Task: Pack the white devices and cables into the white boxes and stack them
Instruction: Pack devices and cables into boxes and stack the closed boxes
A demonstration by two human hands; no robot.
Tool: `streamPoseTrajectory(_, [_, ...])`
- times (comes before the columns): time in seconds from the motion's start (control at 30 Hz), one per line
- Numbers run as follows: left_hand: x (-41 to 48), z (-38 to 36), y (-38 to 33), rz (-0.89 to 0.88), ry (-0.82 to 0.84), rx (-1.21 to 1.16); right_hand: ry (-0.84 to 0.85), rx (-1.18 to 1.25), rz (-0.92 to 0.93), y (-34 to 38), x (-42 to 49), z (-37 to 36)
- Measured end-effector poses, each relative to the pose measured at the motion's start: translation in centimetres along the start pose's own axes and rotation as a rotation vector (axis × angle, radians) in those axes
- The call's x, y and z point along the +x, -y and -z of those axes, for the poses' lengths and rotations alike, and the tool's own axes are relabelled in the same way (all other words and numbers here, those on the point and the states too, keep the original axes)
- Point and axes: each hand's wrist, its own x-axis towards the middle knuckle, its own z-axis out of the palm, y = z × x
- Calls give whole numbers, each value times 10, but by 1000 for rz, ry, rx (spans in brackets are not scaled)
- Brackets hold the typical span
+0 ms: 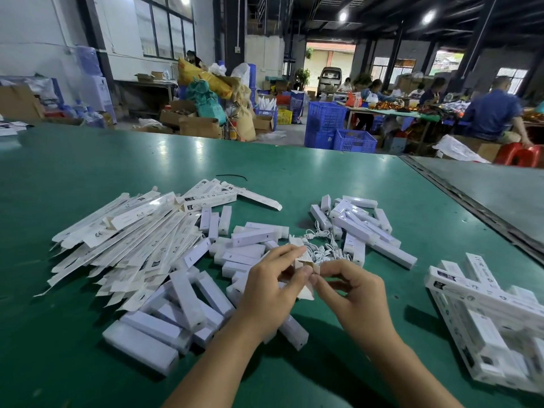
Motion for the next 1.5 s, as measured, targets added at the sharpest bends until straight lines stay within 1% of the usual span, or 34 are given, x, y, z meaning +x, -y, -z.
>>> streamPoseTrajectory(0.2, [1, 1, -1, 43, 96, -166, -24, -1, -22, 1, 0, 3])
streamPoseTrajectory(0.33, [1, -3, 4, 23, 74, -136, -80, -52, -88, 1, 0, 1])
streamPoseTrajectory(0.43, [1, -5, 7, 11, 66, -133, -162, -136, -141, 2, 0, -2])
streamPoseTrajectory(0.53, [2, -7, 8, 0, 20, -138, -211, -179, -92, 3, 1, -1])
streamPoseTrajectory(0.63, [1, -8, 8, -38, -48, -134, -162, -205, 36, 3, 1, 0])
streamPoseTrajectory(0.7, [1, -8, 8, -54, -75, -152, -110, -161, 123, 3, 2, 3])
streamPoseTrajectory(0.77, [1, -9, 8, -49, -93, -184, -23, -129, 207, 2, 2, 7])
streamPoseTrajectory(0.87, [2, -7, 7, -43, -121, -199, 94, -178, 304, 4, 2, 11])
streamPoseTrajectory(1.07, [5, -4, 7, -20, -141, -283, 180, -173, 319, 4, 4, 12])
streamPoseTrajectory(1.23, [5, -3, 8, 24, -127, -303, 192, -42, 195, 5, 2, 12])
streamPoseTrajectory(1.3, [4, -1, 7, 26, -107, -305, 198, -55, 215, 4, 3, 14])
streamPoseTrajectory(1.43, [3, 1, 3, 59, -41, -398, 198, -152, 315, 5, 4, 16])
streamPoseTrajectory(1.5, [3, 0, 1, 60, -40, -387, 179, -173, 339, 6, 4, 14])
